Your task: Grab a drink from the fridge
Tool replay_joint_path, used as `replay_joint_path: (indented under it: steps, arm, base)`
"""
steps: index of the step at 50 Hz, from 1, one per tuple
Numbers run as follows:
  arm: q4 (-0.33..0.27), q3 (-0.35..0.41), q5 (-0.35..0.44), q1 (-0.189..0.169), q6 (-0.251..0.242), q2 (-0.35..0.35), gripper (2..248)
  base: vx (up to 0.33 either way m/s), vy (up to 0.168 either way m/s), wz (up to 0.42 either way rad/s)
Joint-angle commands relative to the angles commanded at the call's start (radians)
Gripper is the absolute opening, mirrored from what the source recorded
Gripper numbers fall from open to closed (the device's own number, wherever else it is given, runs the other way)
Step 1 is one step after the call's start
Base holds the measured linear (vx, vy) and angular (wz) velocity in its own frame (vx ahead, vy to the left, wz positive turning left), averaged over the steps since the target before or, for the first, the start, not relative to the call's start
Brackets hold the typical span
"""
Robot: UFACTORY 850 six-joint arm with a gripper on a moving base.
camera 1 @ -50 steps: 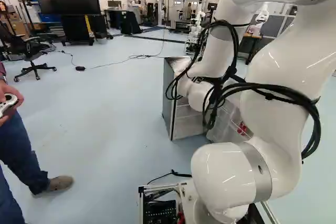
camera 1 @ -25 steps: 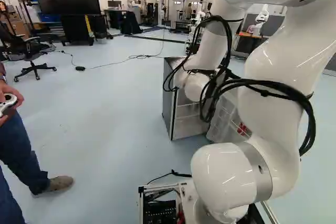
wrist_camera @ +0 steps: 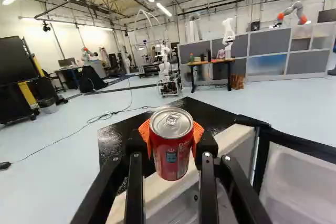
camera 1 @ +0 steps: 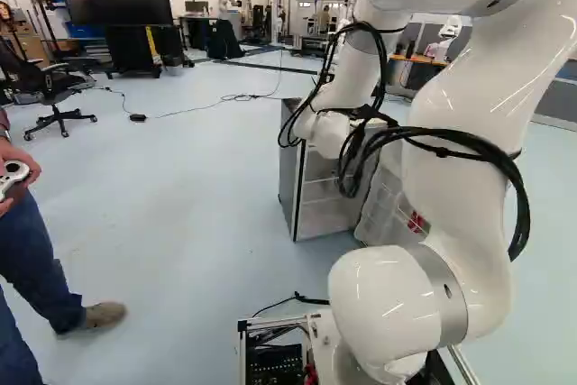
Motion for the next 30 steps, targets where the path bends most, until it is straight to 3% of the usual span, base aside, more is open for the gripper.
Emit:
replay_joint_path:
  steps: [30]
  arm:
    - [-0.219,-0.177,-0.115,-0.035,0.0,-0.145,96]
  base:
    - [0.0,0.0,0.0]
